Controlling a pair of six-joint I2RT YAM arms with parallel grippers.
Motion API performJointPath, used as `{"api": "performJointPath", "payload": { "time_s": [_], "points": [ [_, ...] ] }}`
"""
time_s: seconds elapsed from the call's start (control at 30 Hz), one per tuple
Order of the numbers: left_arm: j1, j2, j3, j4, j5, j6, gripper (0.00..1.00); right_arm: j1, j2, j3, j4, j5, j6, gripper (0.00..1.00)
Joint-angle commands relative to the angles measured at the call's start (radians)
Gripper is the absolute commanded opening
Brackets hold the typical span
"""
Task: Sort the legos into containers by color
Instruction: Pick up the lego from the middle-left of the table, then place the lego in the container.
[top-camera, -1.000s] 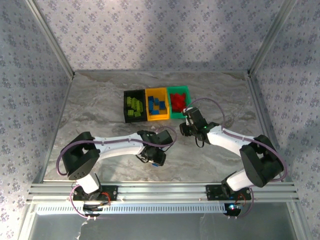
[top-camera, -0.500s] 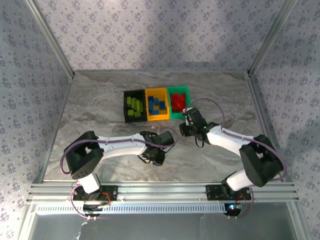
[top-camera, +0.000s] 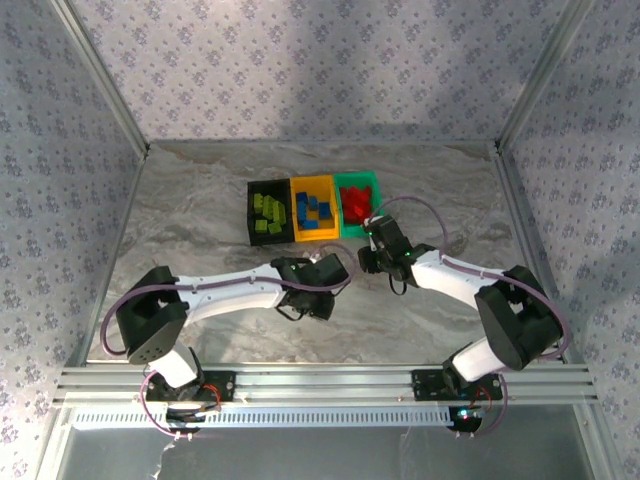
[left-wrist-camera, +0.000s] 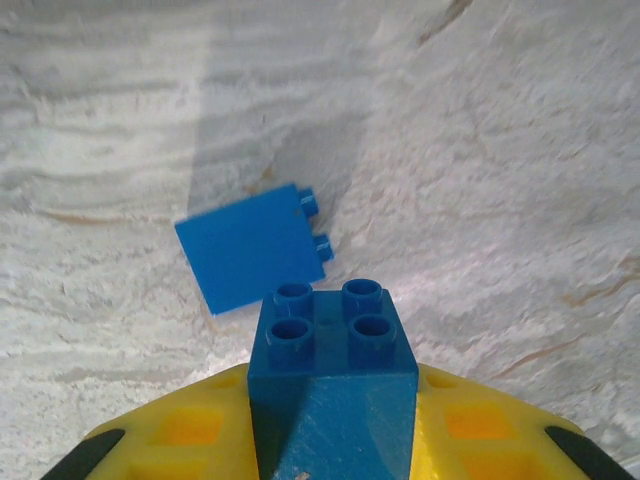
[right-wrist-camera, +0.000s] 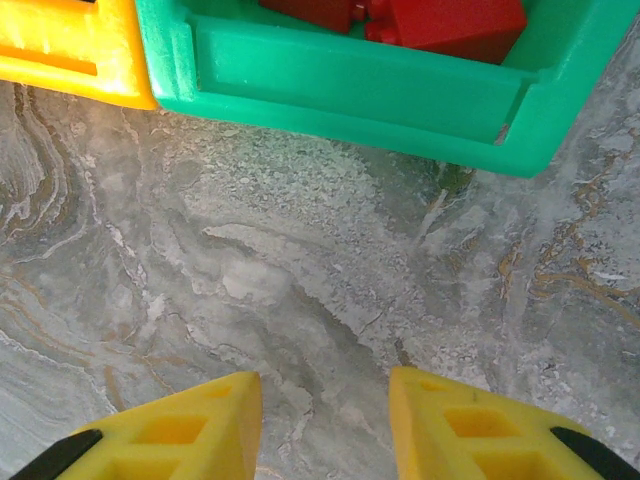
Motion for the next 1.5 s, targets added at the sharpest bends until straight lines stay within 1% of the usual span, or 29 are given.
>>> {"api": "performJointPath", "payload": {
  "time_s": [0.0,0.2,0.27,0.43,0.67,0.77,0.97,1.1,1.47],
  "points": [
    [-0.002,-0.006,0.068,-0.01,-0.062,0.027,0.18,0.007,0.007,0.031,-0.005,-0.003,0.006,0.4],
    [0.037,0.028,0.157,-0.023,-0.102,0.077,0.16,0.011,0.009,0.033,-0.006,-0.005,0.006,0.4],
    [0.064,0.039,0.19,-0.022,-0.113,0.092,0.16,0.013,0.008,0.032,-0.006,-0.004,0.006,0.4],
    [0.151,0.087,0.299,-0.022,-0.096,0.154,0.16,0.014,0.003,0.031,-0.009,-0.002,0.007,0.4],
    [0.23,0.159,0.437,-0.053,-0.083,0.221,0.17,0.031,-0.003,0.035,-0.012,0.015,0.0,0.4],
    [0.26,0.186,0.475,-0.063,-0.111,0.245,0.17,0.046,-0.002,0.038,-0.016,0.033,-0.006,0.4],
    [0.335,0.244,0.516,-0.045,-0.079,0.294,0.17,0.059,0.013,0.039,-0.01,0.057,-0.015,0.4],
    [0.375,0.294,0.572,-0.057,-0.077,0.323,0.17,0.06,0.047,0.058,-0.022,0.068,-0.023,0.4],
    [0.462,0.467,0.761,-0.072,-0.036,0.376,0.17,0.075,0.045,0.059,-0.009,0.068,-0.023,0.4]
  ]
}}
